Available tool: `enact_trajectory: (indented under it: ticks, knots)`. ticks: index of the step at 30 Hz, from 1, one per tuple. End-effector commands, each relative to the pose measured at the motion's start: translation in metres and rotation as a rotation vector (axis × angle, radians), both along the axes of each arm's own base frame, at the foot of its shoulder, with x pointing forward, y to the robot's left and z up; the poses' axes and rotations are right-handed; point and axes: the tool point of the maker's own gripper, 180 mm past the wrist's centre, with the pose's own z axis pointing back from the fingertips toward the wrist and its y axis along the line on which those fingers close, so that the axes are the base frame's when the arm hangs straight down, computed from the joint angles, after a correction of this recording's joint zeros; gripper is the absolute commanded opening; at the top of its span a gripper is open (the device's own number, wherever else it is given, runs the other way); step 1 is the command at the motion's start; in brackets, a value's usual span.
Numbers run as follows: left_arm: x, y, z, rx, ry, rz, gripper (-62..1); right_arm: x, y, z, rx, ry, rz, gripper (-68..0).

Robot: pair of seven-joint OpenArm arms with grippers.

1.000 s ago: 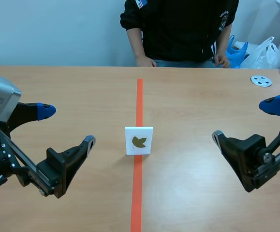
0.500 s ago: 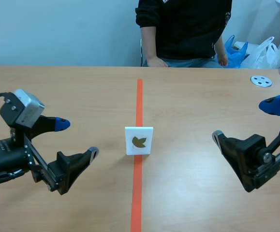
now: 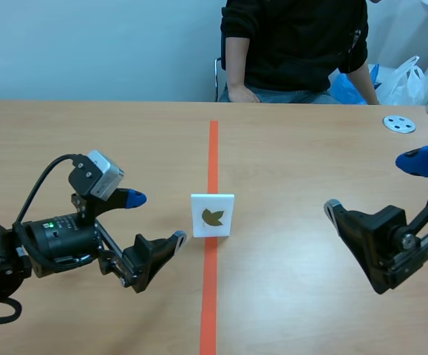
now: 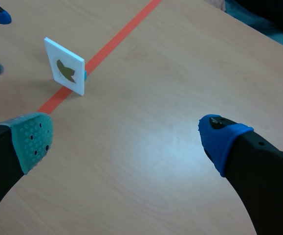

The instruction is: Sort the leaf by its shape. The table is split by an orange tape line. A compound leaf with several leaflets goes to the left side, a simple leaf with one blade goes to the right side. Return to the home posture when a red brick is placed on the table.

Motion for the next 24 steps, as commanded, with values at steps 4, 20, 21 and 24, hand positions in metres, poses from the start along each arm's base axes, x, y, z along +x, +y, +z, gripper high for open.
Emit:
enact_trajectory:
  ticks: [4, 20, 21, 24]
  knots:
    - [0.011, -0.023, 0.007, -0.035, -0.03, -0.025, 1.4, 0.005, -0.002, 0.008, -0.002, -0.03, -0.001, -5.8]
    - [0.032, -0.063, -0.003, -0.068, -0.043, -0.001, 1.4, 0.005, -0.002, 0.008, -0.002, -0.03, -0.001, -5.8]
    - [0.036, -0.064, -0.003, -0.07, -0.047, 0.01, 1.4, 0.005, -0.002, 0.008, -0.002, -0.031, -0.001, -5.8]
    - [0.04, -0.068, -0.002, -0.079, -0.051, 0.02, 1.4, 0.005, -0.002, 0.008, -0.002, -0.03, -0.001, -5.8]
